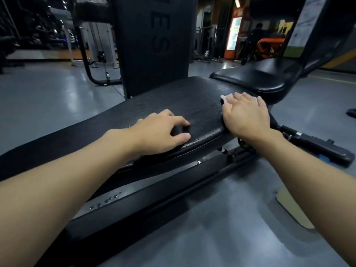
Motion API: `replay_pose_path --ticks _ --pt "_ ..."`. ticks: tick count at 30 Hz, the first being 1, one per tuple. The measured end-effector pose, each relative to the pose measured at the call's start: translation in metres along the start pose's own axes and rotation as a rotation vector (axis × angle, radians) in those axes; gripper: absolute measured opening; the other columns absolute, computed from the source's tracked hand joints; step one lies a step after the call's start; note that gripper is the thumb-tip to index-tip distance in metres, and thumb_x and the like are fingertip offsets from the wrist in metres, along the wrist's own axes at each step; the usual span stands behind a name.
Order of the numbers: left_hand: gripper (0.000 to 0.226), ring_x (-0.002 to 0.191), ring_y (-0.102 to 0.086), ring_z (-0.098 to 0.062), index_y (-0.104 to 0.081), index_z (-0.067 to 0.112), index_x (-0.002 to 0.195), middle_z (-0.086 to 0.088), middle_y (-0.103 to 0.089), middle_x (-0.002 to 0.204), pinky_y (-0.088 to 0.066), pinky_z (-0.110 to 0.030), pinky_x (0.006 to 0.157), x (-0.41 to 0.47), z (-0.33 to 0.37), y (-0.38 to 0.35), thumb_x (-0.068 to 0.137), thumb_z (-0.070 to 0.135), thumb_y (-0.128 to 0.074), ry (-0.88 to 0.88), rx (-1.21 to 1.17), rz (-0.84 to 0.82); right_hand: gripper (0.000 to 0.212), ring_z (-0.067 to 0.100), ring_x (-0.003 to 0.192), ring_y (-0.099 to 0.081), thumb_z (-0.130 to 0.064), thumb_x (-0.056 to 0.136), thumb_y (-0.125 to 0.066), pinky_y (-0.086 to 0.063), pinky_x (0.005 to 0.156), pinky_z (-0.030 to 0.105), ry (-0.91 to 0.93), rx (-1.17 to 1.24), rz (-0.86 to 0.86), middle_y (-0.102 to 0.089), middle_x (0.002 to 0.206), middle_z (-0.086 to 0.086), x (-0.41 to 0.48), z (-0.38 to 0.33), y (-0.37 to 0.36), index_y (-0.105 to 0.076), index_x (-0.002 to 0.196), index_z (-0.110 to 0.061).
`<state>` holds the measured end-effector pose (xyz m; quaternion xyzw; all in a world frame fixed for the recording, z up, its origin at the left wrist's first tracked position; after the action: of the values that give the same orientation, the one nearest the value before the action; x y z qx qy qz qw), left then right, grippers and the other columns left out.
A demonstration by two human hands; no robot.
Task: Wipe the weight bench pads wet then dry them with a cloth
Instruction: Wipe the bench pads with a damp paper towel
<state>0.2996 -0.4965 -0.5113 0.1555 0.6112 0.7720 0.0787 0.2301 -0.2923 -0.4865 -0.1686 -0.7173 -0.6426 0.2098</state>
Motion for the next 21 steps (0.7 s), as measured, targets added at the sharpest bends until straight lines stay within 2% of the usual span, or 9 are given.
replay_pose_path --ticks 5,8,10,13,18,21 --pt "0.044 0.116 -0.046 -0.02 -0.045 0.052 0.135 0.014 -0.043 0.135 -0.038 -0.051 0.104 -0.002 -0.005 -0.001 0.092 0.064 -0.043 -0.012 -0.051 0.014 0.054 0.027 0.132 -0.039 -0.037 0.099 -0.02 -0.023 0.11 0.045 -0.181 0.078 0.028 -0.055 0.134 0.005 0.013 0.025 0.0 -0.059 0.126 -0.011" --pt "0.04 0.118 -0.049 -0.014 -0.047 0.045 0.137 0.015 -0.046 0.136 -0.037 -0.04 0.106 -0.009 -0.006 0.002 0.097 0.047 -0.047 -0.045 -0.091 0.037 0.055 0.03 0.126 -0.043 -0.036 0.092 -0.019 -0.026 0.108 0.046 -0.216 0.056 0.035 -0.058 0.127 0.009 -0.003 0.008 0.009 -0.06 0.117 -0.009" --pt "0.039 0.123 -0.049 -0.011 -0.051 0.036 0.136 0.014 -0.05 0.137 -0.036 -0.029 0.104 -0.017 -0.015 0.006 0.099 0.026 -0.049 -0.041 -0.171 0.069 0.062 0.031 0.119 -0.047 -0.036 0.084 -0.012 -0.028 0.104 0.046 -0.152 -0.016 0.038 -0.061 0.119 0.01 -0.024 -0.025 0.013 -0.062 0.111 -0.013" --pt "0.044 0.124 -0.051 -0.008 -0.054 0.029 0.132 0.008 -0.057 0.133 -0.038 -0.026 0.106 -0.039 -0.048 0.012 0.096 0.006 -0.045 0.039 -0.326 0.147 0.07 0.031 0.116 -0.049 -0.039 0.078 -0.006 -0.03 0.104 0.048 0.031 -0.027 0.026 -0.062 0.115 0.009 -0.065 -0.097 0.01 -0.062 0.111 -0.014" --pt "0.045 0.106 -0.058 -0.009 -0.06 0.031 0.117 0.008 -0.062 0.115 -0.042 -0.024 0.092 -0.102 -0.126 0.018 0.092 -0.001 -0.04 0.209 -0.359 0.251 0.081 0.034 0.139 -0.035 -0.04 0.079 -0.004 -0.017 0.116 0.052 0.271 0.069 -0.081 -0.048 0.145 0.014 -0.133 -0.208 -0.002 -0.05 0.138 -0.008" --pt "0.048 0.106 -0.058 -0.008 -0.059 0.03 0.115 0.006 -0.063 0.113 -0.044 -0.027 0.098 -0.146 -0.162 0.019 0.09 -0.005 -0.038 0.254 -0.335 0.264 0.079 0.037 0.139 -0.034 -0.04 0.082 -0.008 -0.016 0.117 0.052 0.391 0.128 -0.125 -0.046 0.147 0.016 -0.165 -0.268 -0.006 -0.047 0.141 -0.006"
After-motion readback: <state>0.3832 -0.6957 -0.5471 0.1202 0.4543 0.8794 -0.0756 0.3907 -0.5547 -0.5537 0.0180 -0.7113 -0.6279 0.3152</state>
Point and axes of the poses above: each hand's wrist, its own x-axis towards the middle knuckle, its own y-axis out of the back of the hand, z = x × y, the point moved 9 cm from there along x, towards the middle knuckle
